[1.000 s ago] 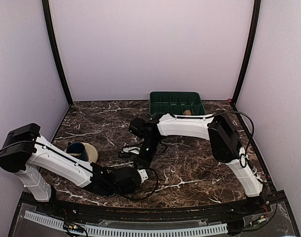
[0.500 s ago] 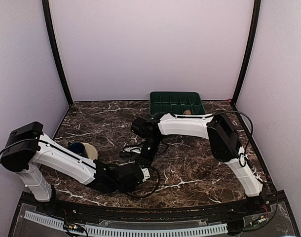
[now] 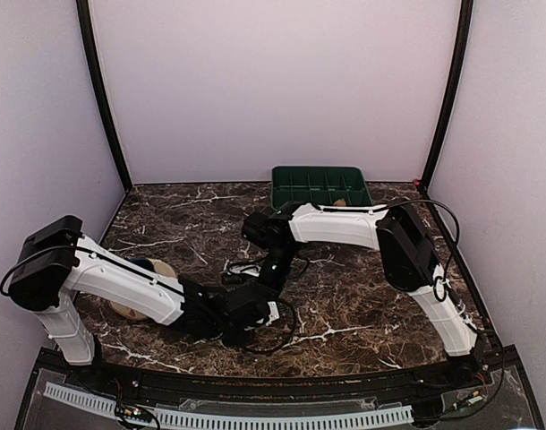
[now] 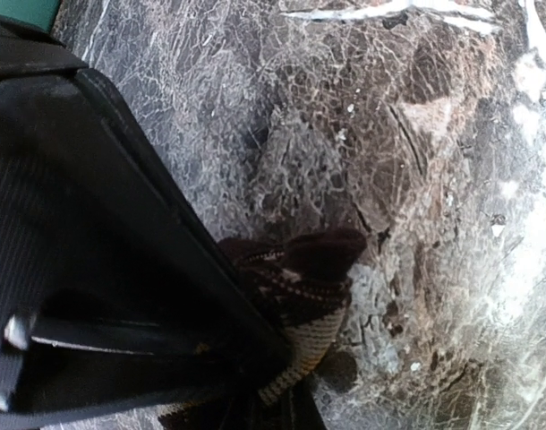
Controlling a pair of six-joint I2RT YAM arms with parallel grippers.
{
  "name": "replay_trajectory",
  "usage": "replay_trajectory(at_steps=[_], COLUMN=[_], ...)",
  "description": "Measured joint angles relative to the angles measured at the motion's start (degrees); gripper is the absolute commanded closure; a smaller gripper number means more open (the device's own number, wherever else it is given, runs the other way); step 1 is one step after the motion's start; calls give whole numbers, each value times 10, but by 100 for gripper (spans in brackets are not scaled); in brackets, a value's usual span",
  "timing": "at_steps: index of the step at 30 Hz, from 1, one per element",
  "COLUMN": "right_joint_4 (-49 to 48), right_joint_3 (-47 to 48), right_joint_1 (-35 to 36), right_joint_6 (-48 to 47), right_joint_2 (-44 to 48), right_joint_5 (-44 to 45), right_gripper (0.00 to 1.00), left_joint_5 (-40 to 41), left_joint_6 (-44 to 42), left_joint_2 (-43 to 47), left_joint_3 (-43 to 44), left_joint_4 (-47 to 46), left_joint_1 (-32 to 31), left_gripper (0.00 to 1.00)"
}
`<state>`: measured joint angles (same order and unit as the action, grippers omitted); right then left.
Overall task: Roll the socks
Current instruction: Roll the sock at the center of the board.
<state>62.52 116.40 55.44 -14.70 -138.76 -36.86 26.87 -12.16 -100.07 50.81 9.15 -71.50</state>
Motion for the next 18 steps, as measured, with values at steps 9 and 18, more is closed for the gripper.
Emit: replay_trajectory(at_steps=[9,18], right_joint_4=[-49,-127], right_joint_3=[-65,-179], right_joint_1=[-7,-26], right_joint_6=[15,40], right_joint_2=[35,98], right_joint_5=[-19,-35], right_gripper=[68,61], left_joint_5=[-48,-104], left_joint_6=[37,87], left_joint_2=[2,2], left_joint_3=[23,38], left_joint_4=[39,56], left_joint_1=[8,9], left_gripper=[100,100])
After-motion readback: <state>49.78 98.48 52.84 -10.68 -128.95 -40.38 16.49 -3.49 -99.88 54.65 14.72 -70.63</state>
